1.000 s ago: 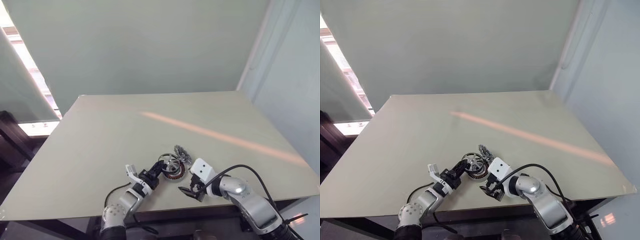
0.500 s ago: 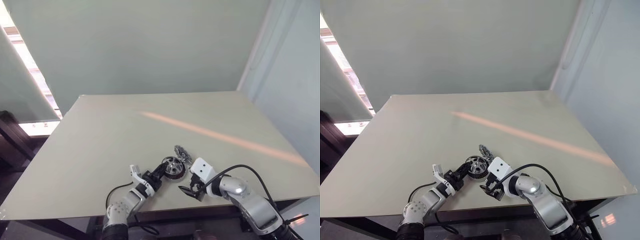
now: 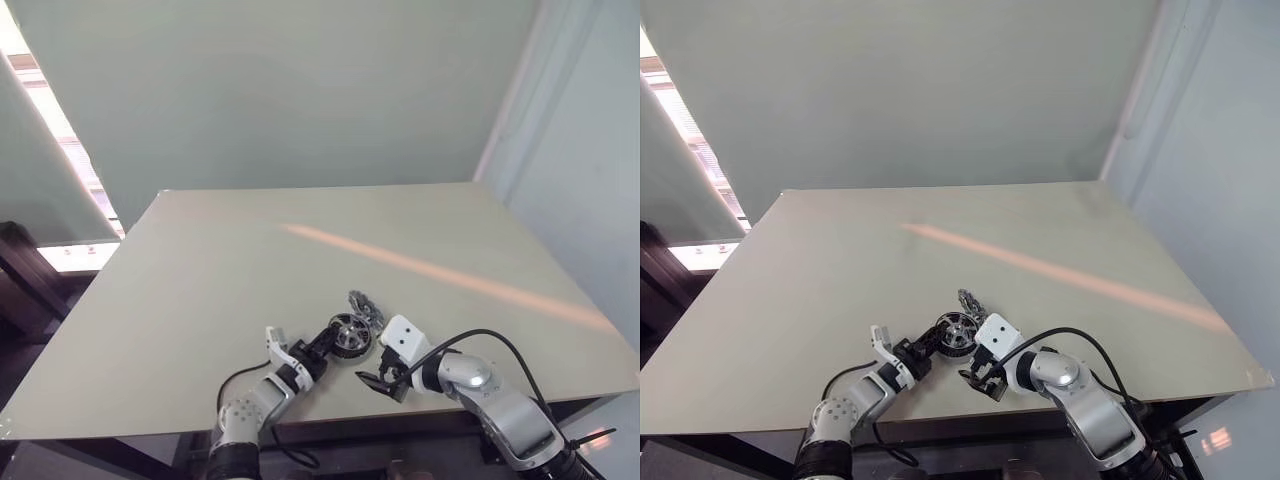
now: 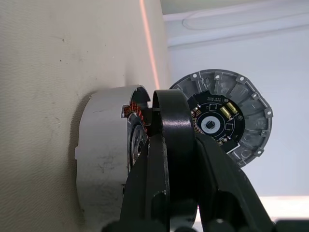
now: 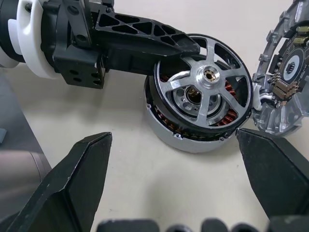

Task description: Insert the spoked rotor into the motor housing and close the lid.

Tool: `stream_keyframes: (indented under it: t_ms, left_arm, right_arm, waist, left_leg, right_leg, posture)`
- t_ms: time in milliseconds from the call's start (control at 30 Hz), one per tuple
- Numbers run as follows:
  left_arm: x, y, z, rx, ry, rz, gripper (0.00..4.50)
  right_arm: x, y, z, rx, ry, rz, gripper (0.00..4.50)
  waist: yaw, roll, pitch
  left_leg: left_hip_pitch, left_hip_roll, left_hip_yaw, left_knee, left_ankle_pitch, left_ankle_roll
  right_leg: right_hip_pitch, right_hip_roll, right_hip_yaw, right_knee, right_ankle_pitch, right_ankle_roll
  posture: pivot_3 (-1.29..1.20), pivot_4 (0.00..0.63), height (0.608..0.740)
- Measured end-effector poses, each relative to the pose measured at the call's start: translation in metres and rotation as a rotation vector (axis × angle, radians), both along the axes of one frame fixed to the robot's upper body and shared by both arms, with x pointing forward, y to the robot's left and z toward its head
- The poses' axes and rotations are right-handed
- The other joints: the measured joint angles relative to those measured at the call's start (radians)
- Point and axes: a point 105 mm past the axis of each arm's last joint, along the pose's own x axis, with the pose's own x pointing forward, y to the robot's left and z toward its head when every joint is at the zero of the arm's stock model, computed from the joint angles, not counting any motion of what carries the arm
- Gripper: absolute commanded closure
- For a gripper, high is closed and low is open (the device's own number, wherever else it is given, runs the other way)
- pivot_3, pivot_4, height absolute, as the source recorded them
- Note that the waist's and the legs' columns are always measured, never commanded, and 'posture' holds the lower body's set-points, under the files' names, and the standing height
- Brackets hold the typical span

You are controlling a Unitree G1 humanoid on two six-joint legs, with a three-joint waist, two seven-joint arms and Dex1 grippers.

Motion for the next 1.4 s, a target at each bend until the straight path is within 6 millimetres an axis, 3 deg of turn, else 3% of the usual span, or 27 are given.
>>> stream_keyframes:
  t_ms: [400, 800, 1067, 1233, 1400]
  left_arm:
    - [0.002, -0.002, 0.0, 0.015, 0.009, -0.009, 4.14]
    - [0.007, -0.003, 0.019, 0.034, -0.054, -0.018, 0.11]
    - [0.013, 0.002, 0.03, 0.181, -0.054, 0.013, 0.03]
    - [0.015, 0.004, 0.05, 0.225, -0.115, 0.015, 0.03]
    - [0.015, 0.007, 0.082, 0.248, -0.241, 0.014, 0.03]
  right_arm:
    - [0.0, 0.001, 0.0, 0.003, 0.001, -0.002, 0.0]
    - [-0.001, 0.004, 0.0, 0.01, 0.004, 0.006, 0.0]
    - [-0.001, 0.005, -0.003, 0.013, 0.014, 0.003, 0.0]
    - [0.0, 0.004, -0.007, 0.007, 0.028, -0.001, 0.0]
    - [0.0, 0.006, -0.006, 0.017, 0.021, 0.008, 0.0]
  waist:
    - [0.0, 0.0, 0.0]
    - [0.0, 0.0, 0.0]
    - [-0.001, -0.001, 0.001]
    - [-0.001, -0.002, 0.002]
    - [-0.001, -0.003, 0.002]
  left_leg:
    - [0.0, 0.0, 0.0, 0.001, 0.0, 0.0]
    - [0.002, 0.0, 0.0, 0.002, 0.0, 0.0]
    - [0.001, 0.0, 0.0, 0.0, 0.0, 0.0]
    - [-0.001, 0.0, 0.0, -0.001, 0.0, 0.0]
    - [0.0, 0.0, 0.0, -0.001, 0.0, 0.0]
  right_leg:
    - [0.001, 0.0, 0.0, 0.0, 0.0, 0.0]
    - [0.002, 0.0, 0.0, 0.0, 0.0, 0.0]
    - [0.001, 0.0, 0.0, 0.0, 0.0, 0.0]
    - [-0.001, 0.0, 0.001, 0.0, 0.0, 0.0]
    - [0.0, 0.0, 0.001, 0.0, 0.0, 0.0]
  posture:
    - [0.0, 0.0, 0.74]
    - [0.0, 0.0, 0.74]
    - [0.0, 0.0, 0.74]
    - [0.0, 0.0, 0.74]
    - [0.0, 0.0, 0.74]
